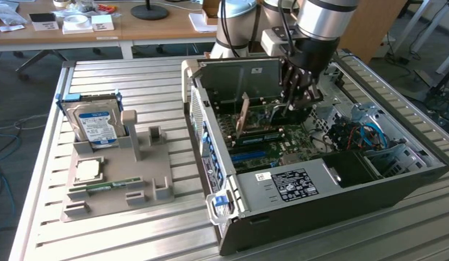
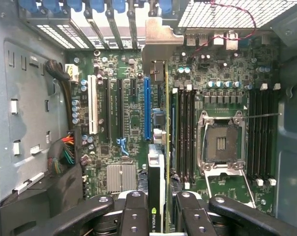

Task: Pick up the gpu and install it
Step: 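Insert the gpu into the slot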

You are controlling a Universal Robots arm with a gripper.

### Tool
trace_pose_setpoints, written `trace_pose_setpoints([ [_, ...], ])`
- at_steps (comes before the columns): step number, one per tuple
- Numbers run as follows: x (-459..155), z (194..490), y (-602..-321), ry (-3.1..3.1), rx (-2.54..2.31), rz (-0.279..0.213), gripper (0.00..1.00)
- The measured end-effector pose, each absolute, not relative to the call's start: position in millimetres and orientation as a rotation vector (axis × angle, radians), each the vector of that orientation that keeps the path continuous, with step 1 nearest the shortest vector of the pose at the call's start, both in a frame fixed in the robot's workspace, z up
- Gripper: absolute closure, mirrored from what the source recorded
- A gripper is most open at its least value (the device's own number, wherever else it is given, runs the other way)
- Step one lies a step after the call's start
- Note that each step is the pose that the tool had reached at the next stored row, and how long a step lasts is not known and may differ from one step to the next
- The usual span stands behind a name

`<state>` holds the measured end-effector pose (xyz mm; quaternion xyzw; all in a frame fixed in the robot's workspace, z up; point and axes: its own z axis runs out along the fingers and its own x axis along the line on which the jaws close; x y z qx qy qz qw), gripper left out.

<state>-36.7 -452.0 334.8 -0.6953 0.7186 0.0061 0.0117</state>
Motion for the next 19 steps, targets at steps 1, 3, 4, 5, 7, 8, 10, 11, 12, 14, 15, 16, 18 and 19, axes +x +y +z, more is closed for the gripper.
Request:
trace_pose_setpoints([
  [1, -36.9, 334.8, -452.9, 2.241, -2.168, 0.019, 0.73],
  [3, -37.1, 334.8, -454.7, 2.241, -2.168, 0.019, 0.73],
  [4, -37.2, 334.8, -455.2, 2.241, -2.168, 0.019, 0.73],
  [5, -37.2, 334.7, -455.7, 2.241, -2.168, 0.019, 0.73],
  [7, -37.2, 333.7, -456.4, 2.241, -2.168, 0.019, 0.73],
  [8, -37.2, 332.9, -456.7, 2.241, -2.168, 0.019, 0.73],
  [10, -37.3, 331.4, -457.0, 2.241, -2.168, 0.019, 0.73],
  [11, -37.3, 330.6, -457.0, 2.241, -2.168, 0.019, 0.73],
  [12, -37.4, 329.9, -457.1, 2.241, -2.168, 0.019, 0.73],
  [14, -37.9, 328.0, -457.0, 2.241, -2.168, 0.019, 0.73],
  [15, -38.3, 327.0, -457.0, 2.241, -2.168, 0.019, 0.73],
  [16, -38.6, 326.0, -457.0, 2.241, -2.168, 0.019, 0.73],
  [18, -39.4, 323.5, -457.1, 2.241, -2.168, 0.019, 0.73],
  [19, -39.9, 322.1, -457.0, 2.241, -2.168, 0.019, 0.73],
])
